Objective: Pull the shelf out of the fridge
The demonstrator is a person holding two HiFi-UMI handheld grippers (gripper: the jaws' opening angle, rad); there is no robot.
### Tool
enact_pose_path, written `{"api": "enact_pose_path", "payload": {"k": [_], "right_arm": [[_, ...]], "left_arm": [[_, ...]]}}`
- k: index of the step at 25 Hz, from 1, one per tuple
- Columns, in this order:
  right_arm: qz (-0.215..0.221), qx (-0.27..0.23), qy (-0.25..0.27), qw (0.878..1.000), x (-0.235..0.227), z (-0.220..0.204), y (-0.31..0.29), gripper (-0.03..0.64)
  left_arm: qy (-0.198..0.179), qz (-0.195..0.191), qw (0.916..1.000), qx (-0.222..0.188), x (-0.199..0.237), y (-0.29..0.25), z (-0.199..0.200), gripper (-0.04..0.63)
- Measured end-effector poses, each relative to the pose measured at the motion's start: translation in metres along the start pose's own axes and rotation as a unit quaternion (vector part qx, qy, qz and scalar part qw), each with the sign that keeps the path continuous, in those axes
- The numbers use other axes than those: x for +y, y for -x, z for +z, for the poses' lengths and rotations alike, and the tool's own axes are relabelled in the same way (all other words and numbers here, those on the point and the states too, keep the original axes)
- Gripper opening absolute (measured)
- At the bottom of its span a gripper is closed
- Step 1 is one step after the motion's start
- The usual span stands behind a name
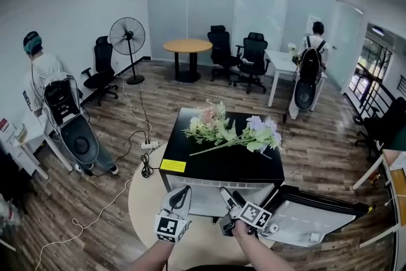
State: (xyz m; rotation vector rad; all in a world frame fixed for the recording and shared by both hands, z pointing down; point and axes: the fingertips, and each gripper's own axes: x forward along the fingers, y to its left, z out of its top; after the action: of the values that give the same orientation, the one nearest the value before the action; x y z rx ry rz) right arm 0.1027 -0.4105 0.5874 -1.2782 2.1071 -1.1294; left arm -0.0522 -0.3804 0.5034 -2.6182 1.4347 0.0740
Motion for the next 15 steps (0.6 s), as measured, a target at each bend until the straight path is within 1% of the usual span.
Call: {"api": "enact_pose_path", "payload": {"k": [5, 8, 15], "right_arm": [[0.001, -0.011, -0.052, 0.999, -0.004, -0.001, -0.009, 0.452], [-0.006, -0.023, -0.073, 0.997, -0.010, 0.003, -0.012, 0.423], [-0.012, -0.035, -0.118, 0.992, -0.021, 0.010, -0.021, 0.390]], "left_arm": [[0.002, -0.003, 1.0000, 0.003, 0.002, 0.002, -0.001, 0.000], [0.005, -0.013, 0.9999, 0.009, 0.000, 0.003, -0.005, 0.000], [0.005, -0.021, 0.9997, 0.012, -0.001, 0.007, -0.007, 0.000]]}}
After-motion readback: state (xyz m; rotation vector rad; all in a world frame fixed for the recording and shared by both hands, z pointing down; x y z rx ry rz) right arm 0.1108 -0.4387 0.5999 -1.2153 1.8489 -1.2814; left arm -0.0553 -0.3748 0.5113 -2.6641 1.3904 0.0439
